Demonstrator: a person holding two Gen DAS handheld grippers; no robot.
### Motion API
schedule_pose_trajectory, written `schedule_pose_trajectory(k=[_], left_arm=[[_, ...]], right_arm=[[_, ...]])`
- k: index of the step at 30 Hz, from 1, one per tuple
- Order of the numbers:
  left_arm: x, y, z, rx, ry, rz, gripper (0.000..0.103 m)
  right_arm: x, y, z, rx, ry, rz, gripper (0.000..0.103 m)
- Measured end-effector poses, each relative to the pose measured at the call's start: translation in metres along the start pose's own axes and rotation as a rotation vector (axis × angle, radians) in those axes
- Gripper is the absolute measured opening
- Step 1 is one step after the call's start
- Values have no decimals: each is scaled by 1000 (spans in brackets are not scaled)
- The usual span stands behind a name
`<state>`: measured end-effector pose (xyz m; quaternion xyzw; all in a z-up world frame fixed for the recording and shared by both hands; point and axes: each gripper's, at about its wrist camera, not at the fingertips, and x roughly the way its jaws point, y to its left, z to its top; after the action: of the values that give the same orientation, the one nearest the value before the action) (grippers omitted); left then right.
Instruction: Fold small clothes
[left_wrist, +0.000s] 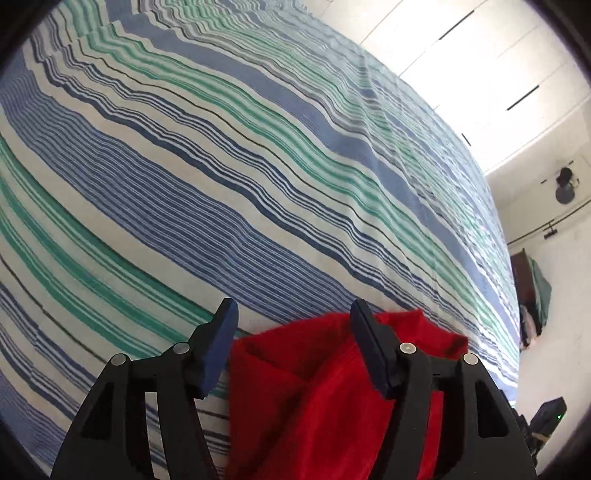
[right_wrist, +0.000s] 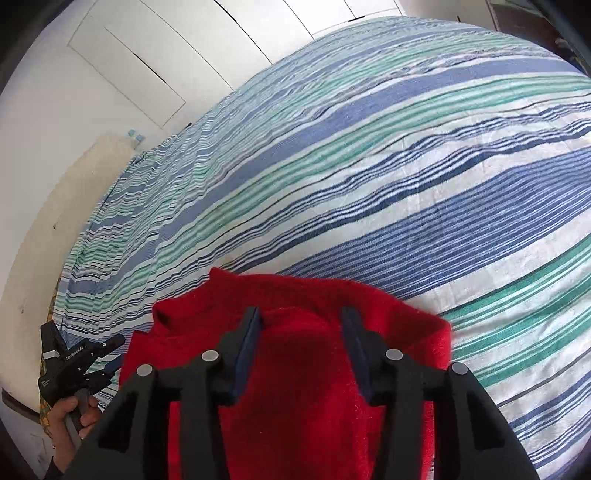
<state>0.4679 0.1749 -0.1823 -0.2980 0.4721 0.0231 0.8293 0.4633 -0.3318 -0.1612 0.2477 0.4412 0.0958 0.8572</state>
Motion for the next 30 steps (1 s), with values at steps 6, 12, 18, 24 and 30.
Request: schedule_pose_trajectory(k=[6, 12, 18, 24, 30], left_arm=[[-49, -1, -73, 207, 15, -40, 88], [-76, 48, -164, 256, 103, 94, 82], [-129, 79, -213, 235, 64, 66, 93], [-120, 89, -239, 322, 38, 100, 94], [-133, 61, -216, 276, 38, -6, 93]], right_arm=[[-60, 43, -41, -303, -13, 85, 50], [-53, 2, -146, -472, 266, -91, 50], [-152, -10, -161, -359, 46, -66, 74], [-165, -64, -217, -178, 102, -190, 78], [-161, -65, -219, -205, 77, -209, 83]])
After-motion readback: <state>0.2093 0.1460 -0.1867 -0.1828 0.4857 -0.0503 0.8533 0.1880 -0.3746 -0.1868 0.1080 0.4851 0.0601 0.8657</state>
